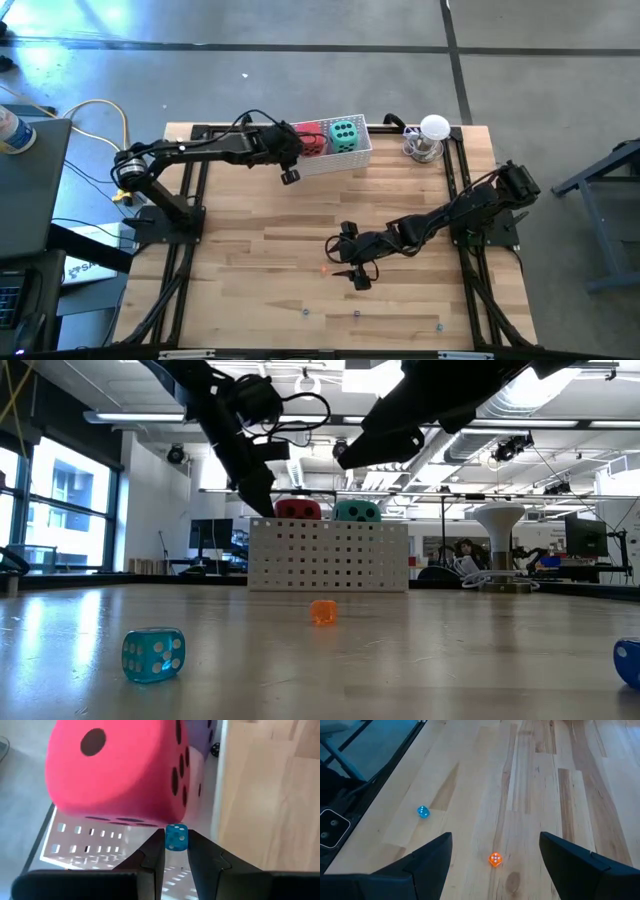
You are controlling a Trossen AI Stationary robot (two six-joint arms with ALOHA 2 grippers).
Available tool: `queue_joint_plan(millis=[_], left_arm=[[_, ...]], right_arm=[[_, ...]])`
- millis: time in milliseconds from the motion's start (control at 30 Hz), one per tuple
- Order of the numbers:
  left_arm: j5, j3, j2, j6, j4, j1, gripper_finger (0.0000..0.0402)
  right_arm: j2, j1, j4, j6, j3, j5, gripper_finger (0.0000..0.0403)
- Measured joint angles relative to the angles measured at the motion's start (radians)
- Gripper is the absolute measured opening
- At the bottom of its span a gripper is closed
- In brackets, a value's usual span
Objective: Pick & Place Dice
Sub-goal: Put the left small light blue dice into the white bin
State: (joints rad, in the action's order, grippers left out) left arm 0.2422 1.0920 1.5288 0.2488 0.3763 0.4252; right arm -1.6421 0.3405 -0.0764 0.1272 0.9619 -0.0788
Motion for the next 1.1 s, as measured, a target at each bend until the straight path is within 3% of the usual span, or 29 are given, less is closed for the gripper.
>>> queue_joint_plan(millis=[267, 667, 900, 1100], left_arm=[[0.153, 0.000, 0.000, -0.076, -0.006, 0.014, 0.0070], [0.126, 0.000, 0.002, -0.045, 0.051, 0.024, 0.0070], [0.017, 0.001, 0.004, 0.028, 0.050, 0.024, 0.0073], [0.015, 0.001, 0.004, 0.002, 0.049, 0.031, 0.0130]], right_arm=[[0.000, 0.000, 0.008, 0.000, 0.000, 0.000, 0.0290], [0.000, 0.000, 0.005, 0.000, 0.000, 0.000, 0.0290], [0.000, 0.000, 0.005, 0.000, 0.000, 0.000, 0.0290], [0.000, 0.000, 0.006, 0.000, 0.000, 0.000, 0.0290]])
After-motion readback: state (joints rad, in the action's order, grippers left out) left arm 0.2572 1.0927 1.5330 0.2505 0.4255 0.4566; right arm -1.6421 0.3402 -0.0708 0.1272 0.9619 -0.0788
